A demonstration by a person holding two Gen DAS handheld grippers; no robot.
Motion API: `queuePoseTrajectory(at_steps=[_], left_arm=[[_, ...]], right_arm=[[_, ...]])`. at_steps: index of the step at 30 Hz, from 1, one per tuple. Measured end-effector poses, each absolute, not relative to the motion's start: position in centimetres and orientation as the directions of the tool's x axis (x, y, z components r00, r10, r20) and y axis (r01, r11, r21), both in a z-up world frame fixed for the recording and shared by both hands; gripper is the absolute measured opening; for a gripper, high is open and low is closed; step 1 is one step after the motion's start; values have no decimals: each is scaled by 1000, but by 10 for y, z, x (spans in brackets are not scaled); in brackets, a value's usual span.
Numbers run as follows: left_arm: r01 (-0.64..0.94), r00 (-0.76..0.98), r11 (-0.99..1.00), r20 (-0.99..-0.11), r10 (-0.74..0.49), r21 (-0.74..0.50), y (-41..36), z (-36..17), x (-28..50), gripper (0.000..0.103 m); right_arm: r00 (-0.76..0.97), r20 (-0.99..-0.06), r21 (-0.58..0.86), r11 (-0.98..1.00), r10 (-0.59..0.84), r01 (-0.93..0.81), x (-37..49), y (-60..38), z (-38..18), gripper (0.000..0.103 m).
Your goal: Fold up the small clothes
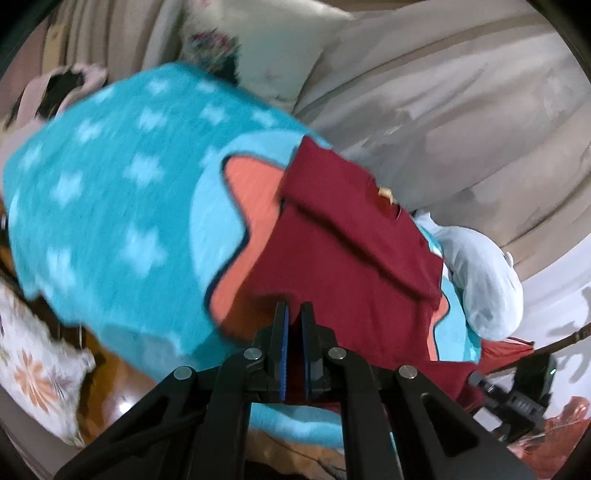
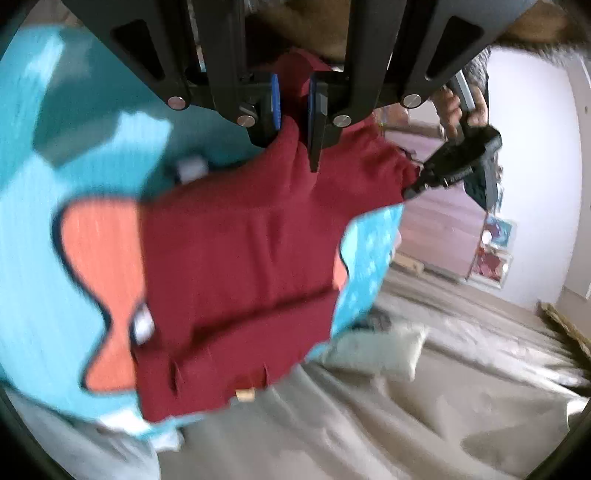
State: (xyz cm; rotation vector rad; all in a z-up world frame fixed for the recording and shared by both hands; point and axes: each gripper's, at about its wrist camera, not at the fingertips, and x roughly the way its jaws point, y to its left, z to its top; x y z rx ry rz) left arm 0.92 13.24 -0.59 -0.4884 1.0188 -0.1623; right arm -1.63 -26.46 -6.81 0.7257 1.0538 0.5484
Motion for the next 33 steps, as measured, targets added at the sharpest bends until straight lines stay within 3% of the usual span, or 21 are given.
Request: queuePoseTrajectory(at_steps=[7, 12, 17, 23, 26, 27, 28, 29, 33], left_arm=[[-79, 509, 894, -789, -345, -441, 115, -8, 127, 6], [-78, 468, 918, -827, -311, -389, 91, -34, 224, 6], [-86, 410, 916, -852, -327, -393, 80, -63, 280, 6], [-45, 432, 902, -823, -370, -429, 76, -55, 315, 9], [-70, 445, 882, -806, -390, -466, 84, -48, 321, 34], [-82, 457, 877, -800, -389, -473, 87, -46, 321, 41], [-87, 470, 876, -795, -384, -475, 89, -42, 318, 42], [-77, 472, 880, -794, -383, -470, 89, -39, 315, 42], [2, 491, 915, -797, -352, -403, 80, -24, 290, 43]], right_arm=[[486, -595, 729, 684, 641, -9, 86, -280, -55, 12], [483, -684, 679, 720, 548, 144, 163, -288, -85, 12], [467, -705, 700, 631, 534, 334, 215, -310, -131, 14], [499, -659, 752, 513, 563, 413, 226, -329, -151, 24], [518, -648, 761, 510, 559, 401, 224, -338, -144, 31], [532, -648, 760, 513, 545, 399, 224, -342, -140, 42], [555, -648, 758, 518, 522, 397, 221, -348, -133, 55], [578, -643, 759, 517, 502, 395, 219, -354, -127, 59], [628, -644, 741, 560, 436, 371, 207, -371, -94, 60]])
